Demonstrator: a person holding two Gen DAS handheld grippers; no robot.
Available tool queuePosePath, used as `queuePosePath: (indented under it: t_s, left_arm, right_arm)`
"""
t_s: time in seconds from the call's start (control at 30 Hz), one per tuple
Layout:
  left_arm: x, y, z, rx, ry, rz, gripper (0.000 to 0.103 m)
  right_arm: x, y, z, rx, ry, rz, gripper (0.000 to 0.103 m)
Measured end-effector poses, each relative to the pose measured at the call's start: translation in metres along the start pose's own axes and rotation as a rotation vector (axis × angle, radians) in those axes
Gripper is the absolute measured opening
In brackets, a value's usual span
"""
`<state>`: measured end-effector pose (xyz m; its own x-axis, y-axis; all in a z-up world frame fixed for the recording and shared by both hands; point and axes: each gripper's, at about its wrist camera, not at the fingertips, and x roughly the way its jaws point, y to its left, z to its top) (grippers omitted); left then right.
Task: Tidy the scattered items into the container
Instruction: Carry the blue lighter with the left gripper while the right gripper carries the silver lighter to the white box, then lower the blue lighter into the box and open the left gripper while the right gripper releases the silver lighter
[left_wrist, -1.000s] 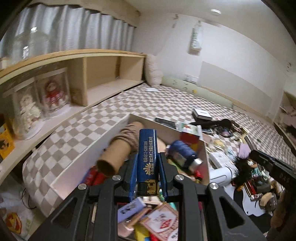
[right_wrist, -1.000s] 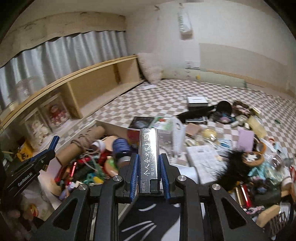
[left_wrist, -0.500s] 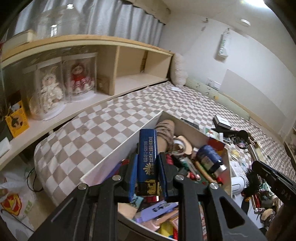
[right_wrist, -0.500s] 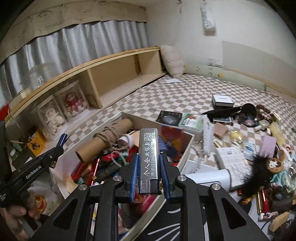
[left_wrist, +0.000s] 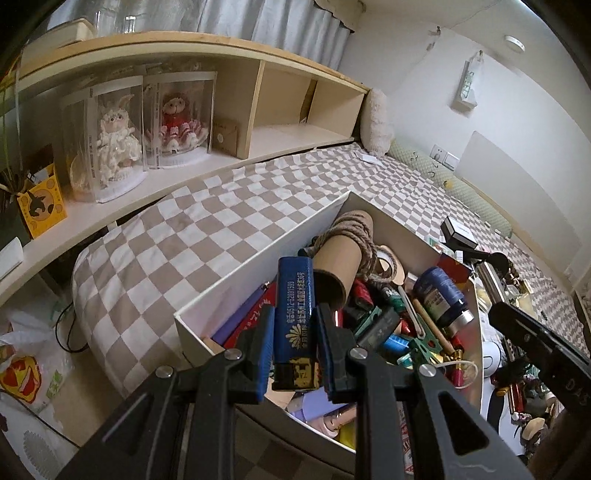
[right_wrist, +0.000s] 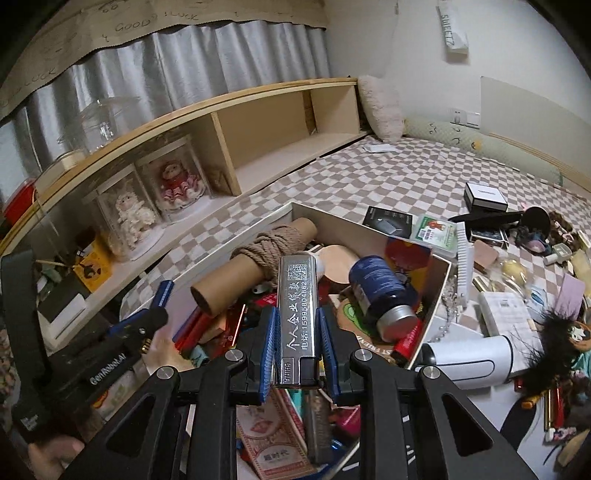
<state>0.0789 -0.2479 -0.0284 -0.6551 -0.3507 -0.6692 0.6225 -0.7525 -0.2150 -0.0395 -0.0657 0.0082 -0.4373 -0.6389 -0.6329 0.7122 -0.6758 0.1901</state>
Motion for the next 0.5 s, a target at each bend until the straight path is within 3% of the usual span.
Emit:
queuePosePath:
  t_s: [0.5]
  left_arm:
    - [0.0110, 0.0055, -0.0065, -0.064, 0.048, 0.016, 0.022]
  right_arm:
    - [0.0061, 0.0061, 0.0038, -0.001, 0.015, 0.014, 0.024]
